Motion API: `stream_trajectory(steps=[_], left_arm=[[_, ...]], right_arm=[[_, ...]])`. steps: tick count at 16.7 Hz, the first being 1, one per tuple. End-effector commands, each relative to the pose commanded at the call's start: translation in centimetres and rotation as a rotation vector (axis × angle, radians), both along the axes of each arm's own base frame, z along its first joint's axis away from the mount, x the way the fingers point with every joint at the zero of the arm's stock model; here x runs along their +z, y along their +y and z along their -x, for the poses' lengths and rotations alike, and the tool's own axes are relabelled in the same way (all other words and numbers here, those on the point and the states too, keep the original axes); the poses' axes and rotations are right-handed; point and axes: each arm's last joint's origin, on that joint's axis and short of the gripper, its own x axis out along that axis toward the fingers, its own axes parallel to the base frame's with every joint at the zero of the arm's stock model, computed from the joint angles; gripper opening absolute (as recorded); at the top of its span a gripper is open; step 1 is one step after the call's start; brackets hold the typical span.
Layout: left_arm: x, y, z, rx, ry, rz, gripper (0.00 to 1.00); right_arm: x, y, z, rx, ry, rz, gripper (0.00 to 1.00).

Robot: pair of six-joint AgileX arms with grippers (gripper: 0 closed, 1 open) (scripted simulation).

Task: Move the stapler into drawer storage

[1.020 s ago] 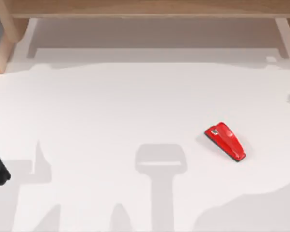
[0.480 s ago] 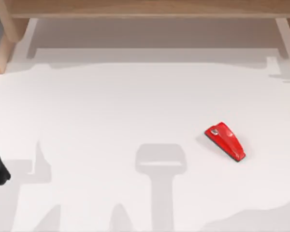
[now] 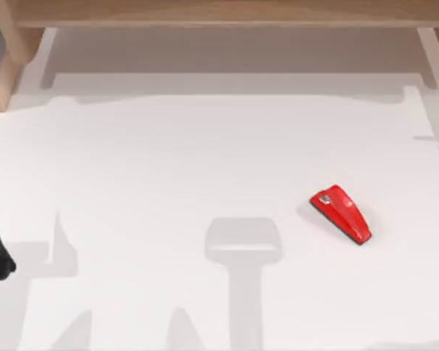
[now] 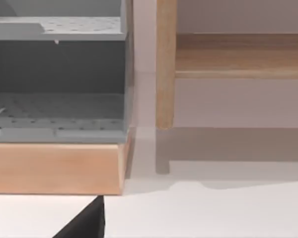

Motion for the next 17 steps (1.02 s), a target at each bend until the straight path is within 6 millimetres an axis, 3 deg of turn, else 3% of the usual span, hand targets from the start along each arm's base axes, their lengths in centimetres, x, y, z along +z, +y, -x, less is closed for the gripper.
stream_trajectory(steps=[3, 8, 17], left_arm=[[0.0, 0.0, 0.0, 0.000, 0.000, 0.000, 1.00], [0.0, 0.0, 0.0, 0.000, 0.000, 0.000, 1.00], [0.0, 0.0, 0.0, 0.000, 0.000, 0.000, 1.00]], right_arm=[[0.2, 0.1, 1.8, 0.003, -0.007, 0.004, 0.00], [0.1, 0.1, 1.8, 0.006, -0.008, 0.005, 0.00], [-0.1, 0.3, 7.6, 0.006, 0.001, -0.001, 0.00]])
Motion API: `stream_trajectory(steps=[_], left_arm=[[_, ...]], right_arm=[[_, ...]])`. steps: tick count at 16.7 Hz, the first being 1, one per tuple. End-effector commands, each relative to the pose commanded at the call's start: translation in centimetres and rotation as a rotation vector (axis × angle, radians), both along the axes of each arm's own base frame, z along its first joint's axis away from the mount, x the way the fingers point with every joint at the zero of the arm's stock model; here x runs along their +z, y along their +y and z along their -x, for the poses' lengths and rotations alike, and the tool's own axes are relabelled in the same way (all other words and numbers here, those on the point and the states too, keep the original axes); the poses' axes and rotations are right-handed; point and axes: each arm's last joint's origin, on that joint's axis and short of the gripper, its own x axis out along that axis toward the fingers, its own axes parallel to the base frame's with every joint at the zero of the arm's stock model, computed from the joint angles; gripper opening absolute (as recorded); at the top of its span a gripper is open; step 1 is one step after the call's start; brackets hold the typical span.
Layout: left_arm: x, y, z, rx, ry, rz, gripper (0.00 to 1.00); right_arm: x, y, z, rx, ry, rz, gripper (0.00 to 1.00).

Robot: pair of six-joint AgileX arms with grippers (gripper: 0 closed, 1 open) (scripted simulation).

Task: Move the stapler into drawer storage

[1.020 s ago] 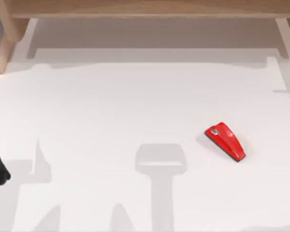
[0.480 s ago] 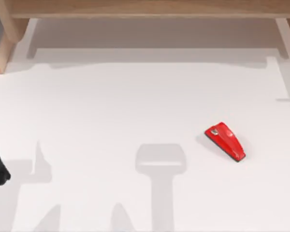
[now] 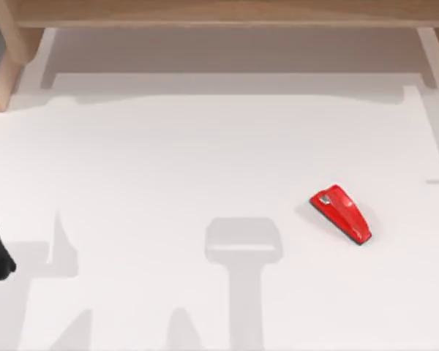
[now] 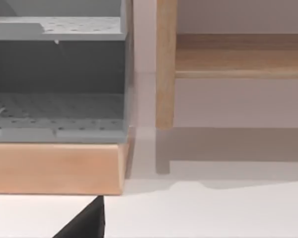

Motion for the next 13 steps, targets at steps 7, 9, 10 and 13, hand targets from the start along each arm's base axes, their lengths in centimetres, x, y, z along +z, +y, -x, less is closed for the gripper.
stream_trajectory(steps=[7, 9, 10, 13], left_arm=[[0.00, 0.00, 0.00, 0.000, 0.000, 0.000, 1.00], [0.00, 0.00, 0.00, 0.000, 0.000, 0.000, 1.00], [0.00, 0.00, 0.00, 0.000, 0.000, 0.000, 1.00], [0.00, 0.00, 0.00, 0.000, 0.000, 0.000, 1.00]], right_arm=[[0.23, -0.08, 0.44, -0.001, -0.009, 0.006, 0.15], [0.23, -0.08, 0.44, -0.001, -0.009, 0.006, 0.30], [0.23, -0.08, 0.44, -0.001, -0.009, 0.006, 0.38], [0.23, -0.08, 0.44, -0.001, -0.009, 0.006, 0.60]])
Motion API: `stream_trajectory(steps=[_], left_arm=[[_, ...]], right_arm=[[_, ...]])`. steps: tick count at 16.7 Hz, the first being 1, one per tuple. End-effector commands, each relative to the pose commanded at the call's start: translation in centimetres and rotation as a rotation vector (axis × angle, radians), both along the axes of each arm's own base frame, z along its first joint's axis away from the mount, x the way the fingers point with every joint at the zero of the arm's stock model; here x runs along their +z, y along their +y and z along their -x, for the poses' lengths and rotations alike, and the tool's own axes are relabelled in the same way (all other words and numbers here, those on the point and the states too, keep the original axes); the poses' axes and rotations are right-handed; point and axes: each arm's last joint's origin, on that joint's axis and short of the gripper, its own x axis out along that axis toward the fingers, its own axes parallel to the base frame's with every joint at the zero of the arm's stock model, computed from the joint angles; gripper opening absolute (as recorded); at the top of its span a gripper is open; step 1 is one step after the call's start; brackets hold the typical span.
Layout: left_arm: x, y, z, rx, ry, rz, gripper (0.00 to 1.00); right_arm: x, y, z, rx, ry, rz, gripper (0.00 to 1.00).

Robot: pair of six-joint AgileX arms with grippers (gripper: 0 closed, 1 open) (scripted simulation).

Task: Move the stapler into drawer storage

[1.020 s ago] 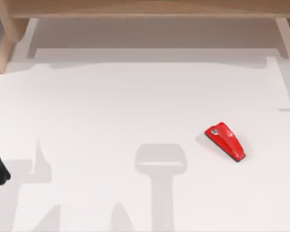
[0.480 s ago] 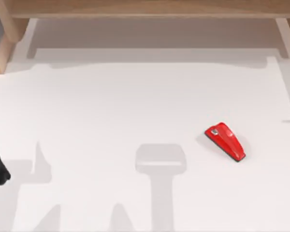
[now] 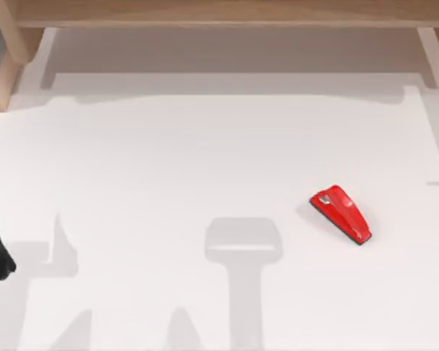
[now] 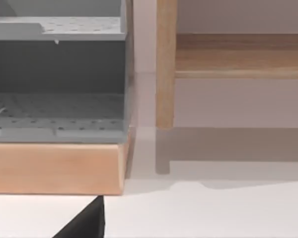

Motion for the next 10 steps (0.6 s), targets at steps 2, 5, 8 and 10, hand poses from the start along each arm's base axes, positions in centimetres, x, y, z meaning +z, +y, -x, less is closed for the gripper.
stream_trajectory(steps=[2, 5, 8, 10], left_arm=[[0.00, 0.00, 0.00, 0.000, 0.000, 0.000, 1.00], [0.00, 0.00, 0.00, 0.000, 0.000, 0.000, 1.00], [0.00, 0.00, 0.00, 0.000, 0.000, 0.000, 1.00], [0.00, 0.00, 0.00, 0.000, 0.000, 0.000, 1.00]], right_arm=[[0.00, 0.00, 0.00, 0.000, 0.000, 0.000, 0.75], [0.00, 0.00, 0.00, 0.000, 0.000, 0.000, 0.98], [0.00, 0.00, 0.00, 0.000, 0.000, 0.000, 1.00], [0.00, 0.00, 0.00, 0.000, 0.000, 0.000, 1.00]])
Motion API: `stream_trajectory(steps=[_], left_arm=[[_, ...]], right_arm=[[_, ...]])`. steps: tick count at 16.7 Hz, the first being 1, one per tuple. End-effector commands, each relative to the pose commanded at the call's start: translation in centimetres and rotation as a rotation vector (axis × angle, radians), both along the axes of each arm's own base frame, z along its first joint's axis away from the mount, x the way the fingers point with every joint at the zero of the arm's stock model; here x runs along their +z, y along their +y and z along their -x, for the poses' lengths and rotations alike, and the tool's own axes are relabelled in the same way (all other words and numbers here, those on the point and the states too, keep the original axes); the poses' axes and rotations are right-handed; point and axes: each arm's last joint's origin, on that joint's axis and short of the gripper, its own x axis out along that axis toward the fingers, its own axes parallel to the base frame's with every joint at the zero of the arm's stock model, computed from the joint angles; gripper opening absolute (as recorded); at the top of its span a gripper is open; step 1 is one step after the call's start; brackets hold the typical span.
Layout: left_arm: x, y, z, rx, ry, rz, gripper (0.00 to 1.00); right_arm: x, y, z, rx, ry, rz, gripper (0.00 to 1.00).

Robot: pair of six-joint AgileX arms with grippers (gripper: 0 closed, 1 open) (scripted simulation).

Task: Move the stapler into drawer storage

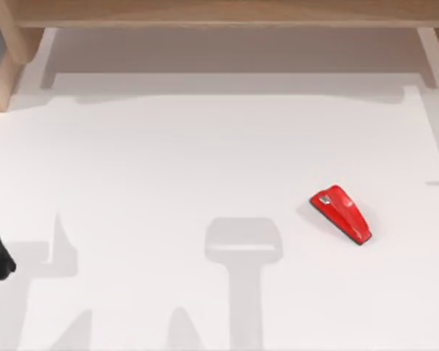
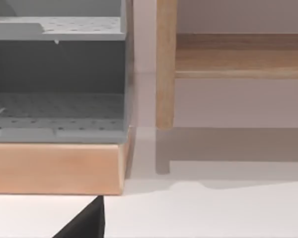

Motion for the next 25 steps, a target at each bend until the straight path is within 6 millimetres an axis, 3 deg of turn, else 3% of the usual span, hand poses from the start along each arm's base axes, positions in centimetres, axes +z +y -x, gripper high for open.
stream_trajectory(steps=[5, 12, 17, 20, 25], left_arm=[[0.0, 0.0, 0.0, 0.000, 0.000, 0.000, 1.00], [0.0, 0.0, 0.0, 0.000, 0.000, 0.000, 1.00], [0.0, 0.0, 0.0, 0.000, 0.000, 0.000, 1.00], [0.0, 0.0, 0.0, 0.000, 0.000, 0.000, 1.00], [0.0, 0.0, 0.0, 0.000, 0.000, 0.000, 1.00]], right_arm=[[0.0, 0.0, 0.1, 0.002, -0.001, 0.001, 1.00], [0.0, 0.1, 1.9, 0.002, 0.000, 0.000, 1.00], [0.1, -0.1, 1.8, -0.005, -0.004, 0.001, 1.00], [2.2, -1.7, 1.9, -0.081, -0.049, 0.015, 1.00], [7.6, -4.4, 1.0, -0.217, -0.120, -0.055, 1.00]])
